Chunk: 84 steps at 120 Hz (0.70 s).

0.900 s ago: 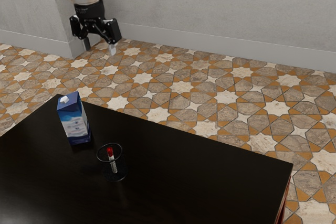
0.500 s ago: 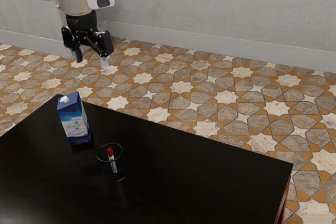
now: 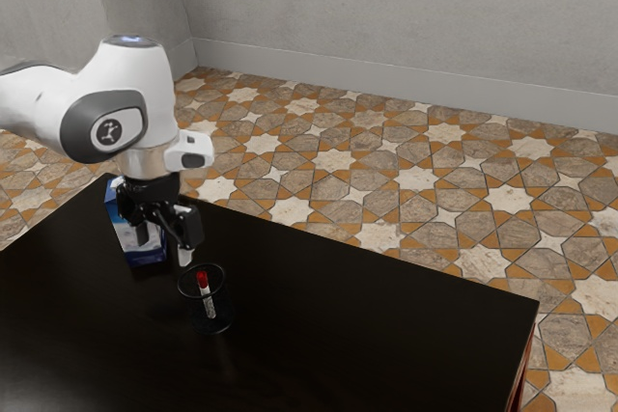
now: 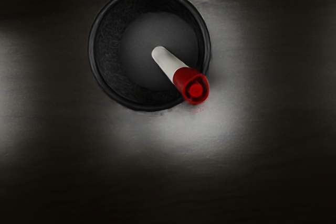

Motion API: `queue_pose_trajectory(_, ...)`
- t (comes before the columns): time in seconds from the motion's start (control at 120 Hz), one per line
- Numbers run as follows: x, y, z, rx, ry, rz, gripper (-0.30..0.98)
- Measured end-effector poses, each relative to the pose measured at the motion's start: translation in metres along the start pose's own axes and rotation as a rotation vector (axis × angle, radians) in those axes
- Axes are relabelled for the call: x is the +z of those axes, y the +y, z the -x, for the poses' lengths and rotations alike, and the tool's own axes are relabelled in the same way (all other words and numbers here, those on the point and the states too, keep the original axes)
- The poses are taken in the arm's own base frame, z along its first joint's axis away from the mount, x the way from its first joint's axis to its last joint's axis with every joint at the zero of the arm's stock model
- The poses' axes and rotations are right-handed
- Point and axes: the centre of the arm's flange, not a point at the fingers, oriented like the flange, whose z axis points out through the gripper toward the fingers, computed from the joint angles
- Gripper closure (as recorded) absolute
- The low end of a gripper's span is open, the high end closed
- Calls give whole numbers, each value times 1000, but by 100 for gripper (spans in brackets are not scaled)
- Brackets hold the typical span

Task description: Take the marker out of the pen holder and place it to the left of the pen holder.

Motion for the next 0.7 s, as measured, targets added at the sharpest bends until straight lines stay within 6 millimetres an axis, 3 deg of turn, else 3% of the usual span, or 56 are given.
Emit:
queue_pose_trajectory(0.083, 15, 0, 6, 0, 9, -1, 0)
queue_pose_trajectory(0.233, 21, 8, 19, 15, 65, -5, 0)
queue_pose_trajectory(0.417, 42, 28, -7, 66, 97, -28, 0)
queue_pose_trajectory(0.525, 52, 30, -29, 72, 94, -25, 0)
queue_pose_trajectory(0.7, 77, 22, -43, 60, 65, -25, 0)
